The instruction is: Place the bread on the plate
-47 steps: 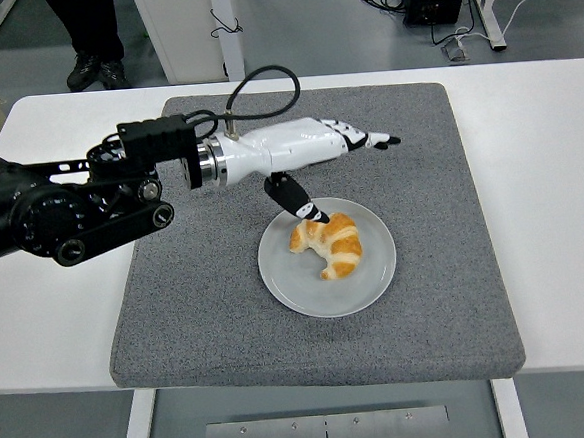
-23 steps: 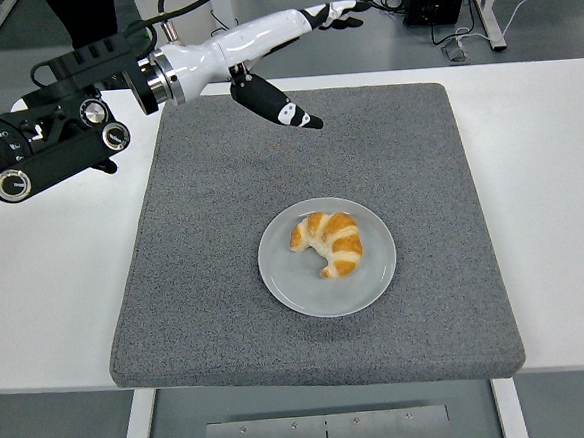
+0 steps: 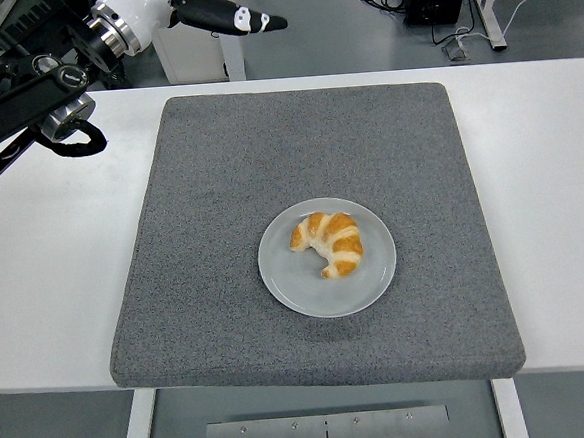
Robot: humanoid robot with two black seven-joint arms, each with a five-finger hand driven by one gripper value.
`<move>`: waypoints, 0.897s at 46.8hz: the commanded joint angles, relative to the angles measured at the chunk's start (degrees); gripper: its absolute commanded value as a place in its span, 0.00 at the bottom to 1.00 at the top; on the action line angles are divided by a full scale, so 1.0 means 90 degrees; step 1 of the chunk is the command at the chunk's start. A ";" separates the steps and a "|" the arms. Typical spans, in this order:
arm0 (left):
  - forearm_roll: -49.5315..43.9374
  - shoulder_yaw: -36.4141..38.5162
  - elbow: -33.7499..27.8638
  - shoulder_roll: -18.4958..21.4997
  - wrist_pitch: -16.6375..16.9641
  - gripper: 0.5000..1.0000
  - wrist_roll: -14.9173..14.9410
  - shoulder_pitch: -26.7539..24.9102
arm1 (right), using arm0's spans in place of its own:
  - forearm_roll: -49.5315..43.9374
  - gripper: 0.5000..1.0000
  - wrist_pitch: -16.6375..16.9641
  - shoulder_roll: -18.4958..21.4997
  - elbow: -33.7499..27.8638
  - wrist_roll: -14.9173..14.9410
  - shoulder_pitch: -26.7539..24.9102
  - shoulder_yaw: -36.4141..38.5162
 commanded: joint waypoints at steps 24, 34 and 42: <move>-0.1749 -0.0948 0.2331 -0.1216 -0.0375 0.94 0.0432 0.0888 | 0.0000 1.00 -0.0001 0.0000 0.0000 0.0001 0.0001 -0.0001; -0.1758 -0.2150 0.3045 -0.1685 -0.0806 0.94 0.0520 0.1367 | 0.0000 1.00 -0.0001 0.0000 0.0000 0.0001 0.0001 -0.0001; -0.2109 -0.2434 0.3201 -0.1881 -0.0942 0.94 0.0520 0.1620 | 0.0000 1.00 -0.0001 0.0000 0.0000 0.0001 0.0001 -0.0001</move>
